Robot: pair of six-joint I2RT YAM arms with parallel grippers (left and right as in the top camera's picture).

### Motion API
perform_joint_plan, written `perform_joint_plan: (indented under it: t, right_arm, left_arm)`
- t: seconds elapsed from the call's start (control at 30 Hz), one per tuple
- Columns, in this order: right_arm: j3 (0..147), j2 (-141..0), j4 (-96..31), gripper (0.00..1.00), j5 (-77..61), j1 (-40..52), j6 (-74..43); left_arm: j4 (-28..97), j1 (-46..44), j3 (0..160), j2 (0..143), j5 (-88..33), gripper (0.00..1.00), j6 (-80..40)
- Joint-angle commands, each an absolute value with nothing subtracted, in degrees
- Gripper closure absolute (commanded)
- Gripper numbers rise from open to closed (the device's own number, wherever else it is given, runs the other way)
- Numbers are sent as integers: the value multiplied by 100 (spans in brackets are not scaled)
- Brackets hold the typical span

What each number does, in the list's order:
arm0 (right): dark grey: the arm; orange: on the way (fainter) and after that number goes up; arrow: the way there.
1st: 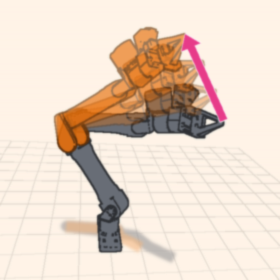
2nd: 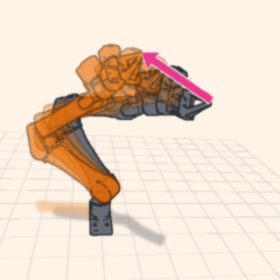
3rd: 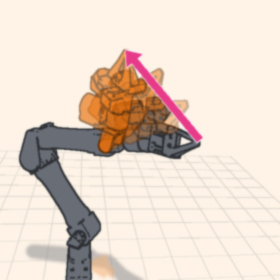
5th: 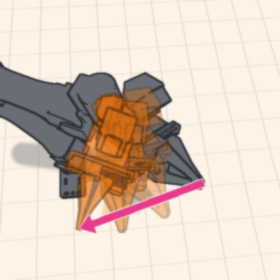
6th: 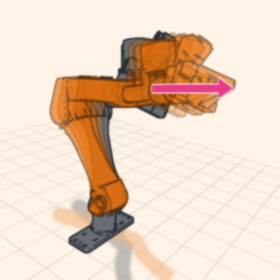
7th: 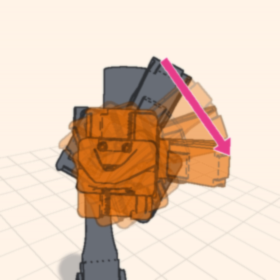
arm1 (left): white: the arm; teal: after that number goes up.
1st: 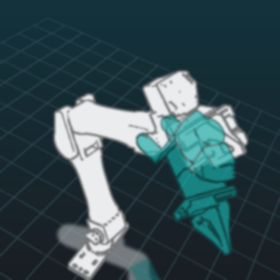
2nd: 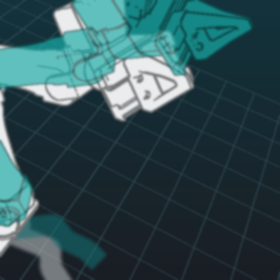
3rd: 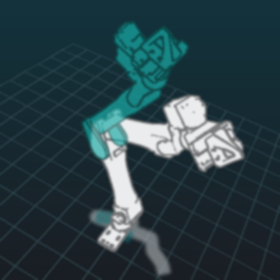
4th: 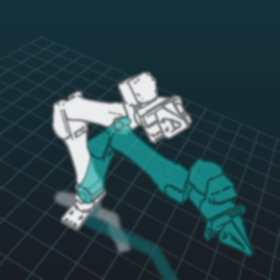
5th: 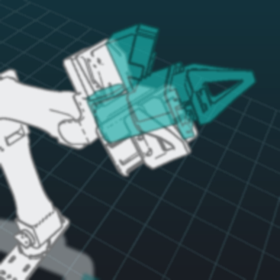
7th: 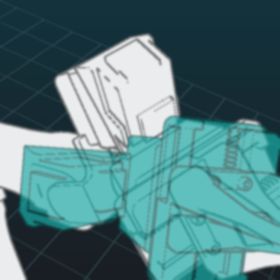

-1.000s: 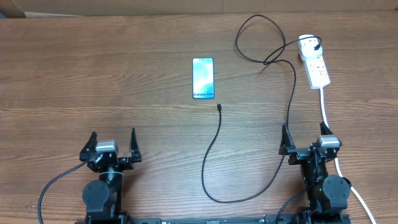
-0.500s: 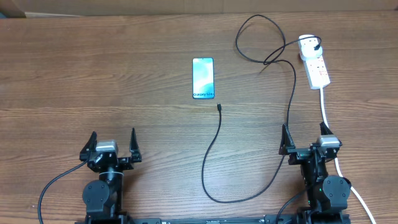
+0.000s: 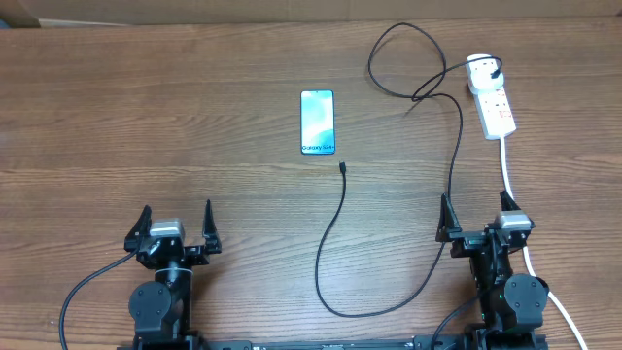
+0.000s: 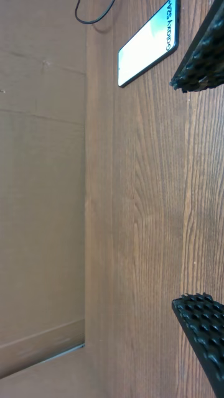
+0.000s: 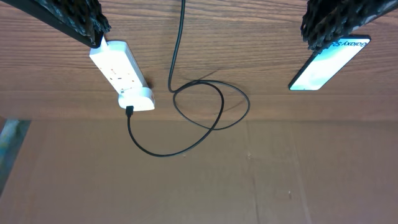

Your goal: Plug charger to phone and switch on socket

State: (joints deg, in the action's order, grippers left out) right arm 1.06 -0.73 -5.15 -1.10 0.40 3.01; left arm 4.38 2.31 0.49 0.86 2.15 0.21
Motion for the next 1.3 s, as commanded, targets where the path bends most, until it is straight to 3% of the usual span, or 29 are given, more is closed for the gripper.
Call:
perform_joint_plan:
  t: [0.0,1.27]
  right_arm:
    - [45,-27,-484,0,-95,36,309]
    - [45,-27,-484,0,-95,36,309]
  left_arm:
    - [432,261,25,25,148,0,130]
    - [416,261,25,25,250,0,130]
